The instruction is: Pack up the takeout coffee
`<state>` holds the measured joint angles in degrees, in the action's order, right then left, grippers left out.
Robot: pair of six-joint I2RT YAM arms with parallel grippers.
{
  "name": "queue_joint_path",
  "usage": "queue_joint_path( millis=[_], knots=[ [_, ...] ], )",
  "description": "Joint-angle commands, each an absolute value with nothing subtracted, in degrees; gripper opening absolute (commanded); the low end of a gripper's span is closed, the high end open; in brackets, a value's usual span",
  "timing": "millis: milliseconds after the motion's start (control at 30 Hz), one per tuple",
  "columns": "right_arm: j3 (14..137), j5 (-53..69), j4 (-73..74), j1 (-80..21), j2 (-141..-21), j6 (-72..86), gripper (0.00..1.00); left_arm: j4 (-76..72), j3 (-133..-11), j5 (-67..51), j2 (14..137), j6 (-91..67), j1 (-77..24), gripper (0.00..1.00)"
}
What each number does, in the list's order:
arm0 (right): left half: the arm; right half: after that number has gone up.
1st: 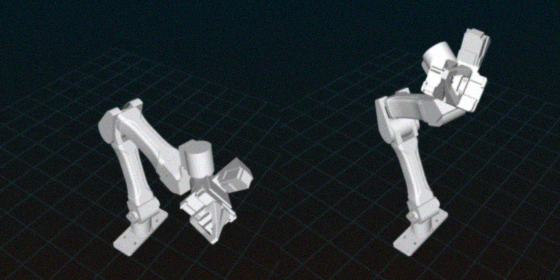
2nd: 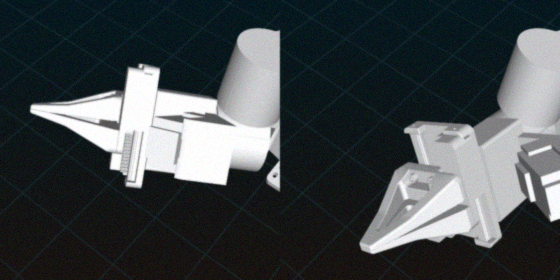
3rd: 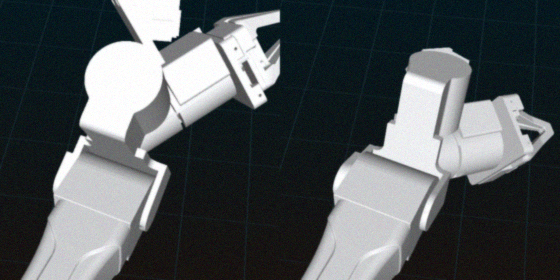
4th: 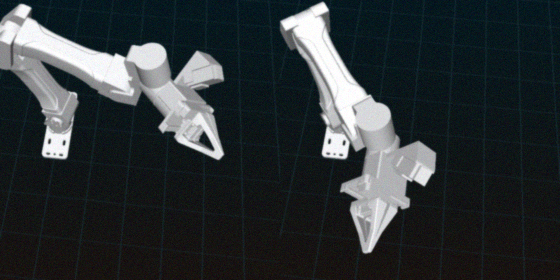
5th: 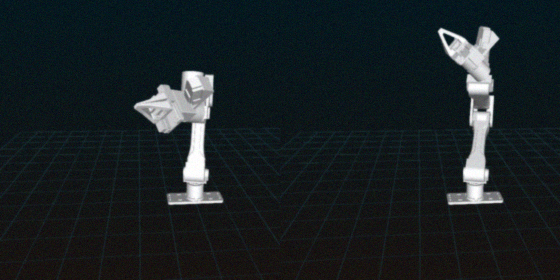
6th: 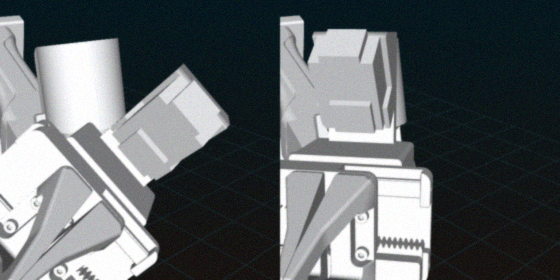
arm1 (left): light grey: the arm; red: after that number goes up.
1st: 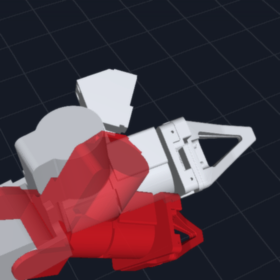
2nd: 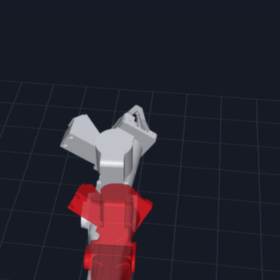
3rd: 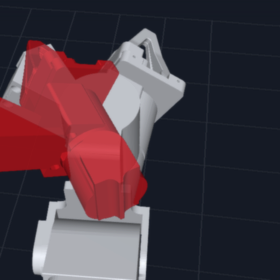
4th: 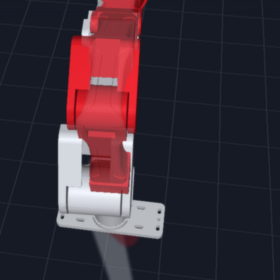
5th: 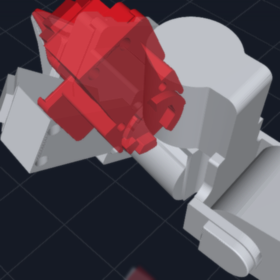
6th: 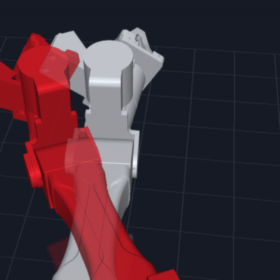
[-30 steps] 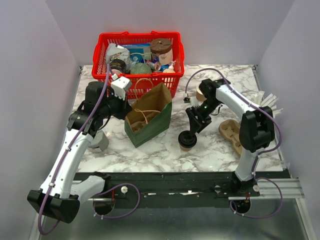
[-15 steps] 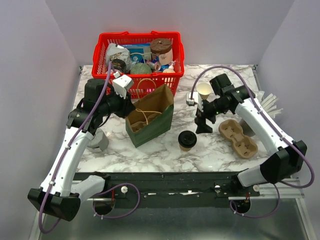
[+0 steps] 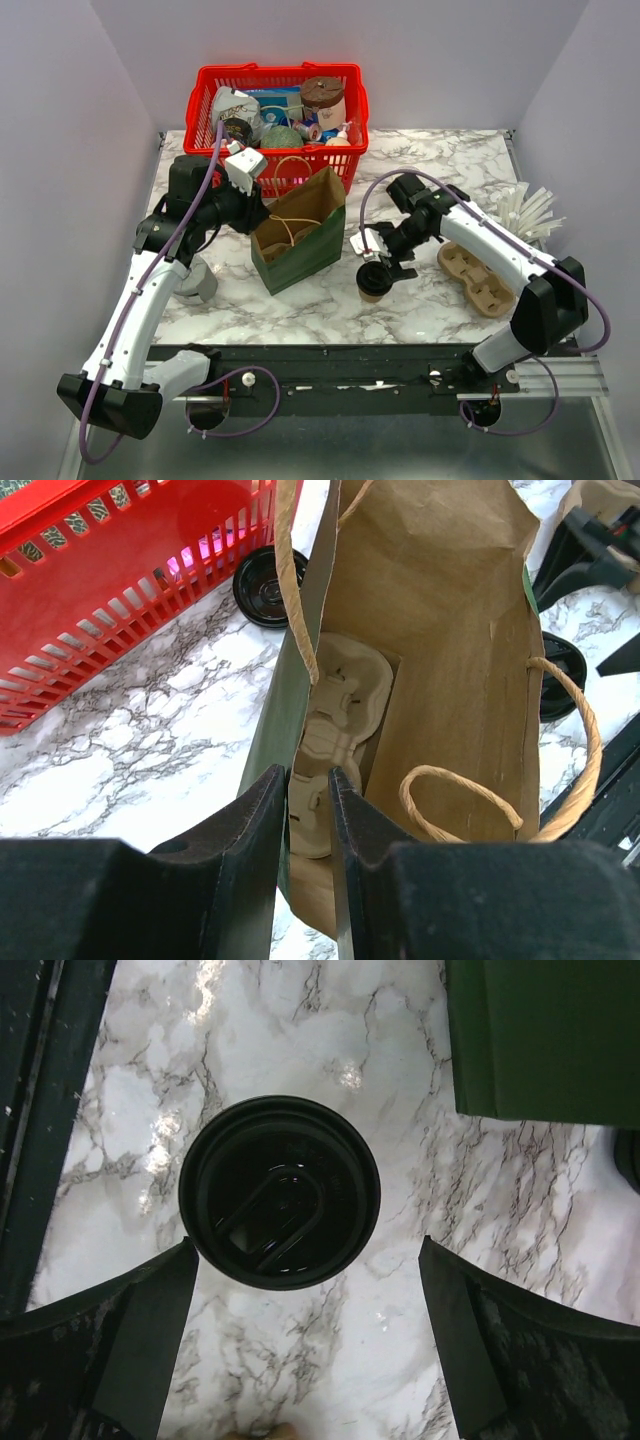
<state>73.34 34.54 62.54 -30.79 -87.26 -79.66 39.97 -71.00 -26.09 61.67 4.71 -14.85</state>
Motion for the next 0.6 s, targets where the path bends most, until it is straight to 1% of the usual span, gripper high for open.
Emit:
queue_joint_path(
  millis=[0, 200, 567],
  knots=[
    [75.6, 32.7, 64.7, -32.3, -89.5, -88.1, 1.00, 39.6, -72.0, -27.5, 61.7, 5.1, -14.3, 0.33],
    [76.3, 31.8, 67.0, -33.5, -91.5, -90.2, 0.99, 39.2, -71.4, -27.6, 61.7, 4.7, -13.9, 0.33],
    [78.6, 30.6, 69.1, -35.1, -95.0, -91.9, 0.92, 39.0, -71.4, -27.8, 62.1, 4.5, -13.0, 0.33]
  ],
)
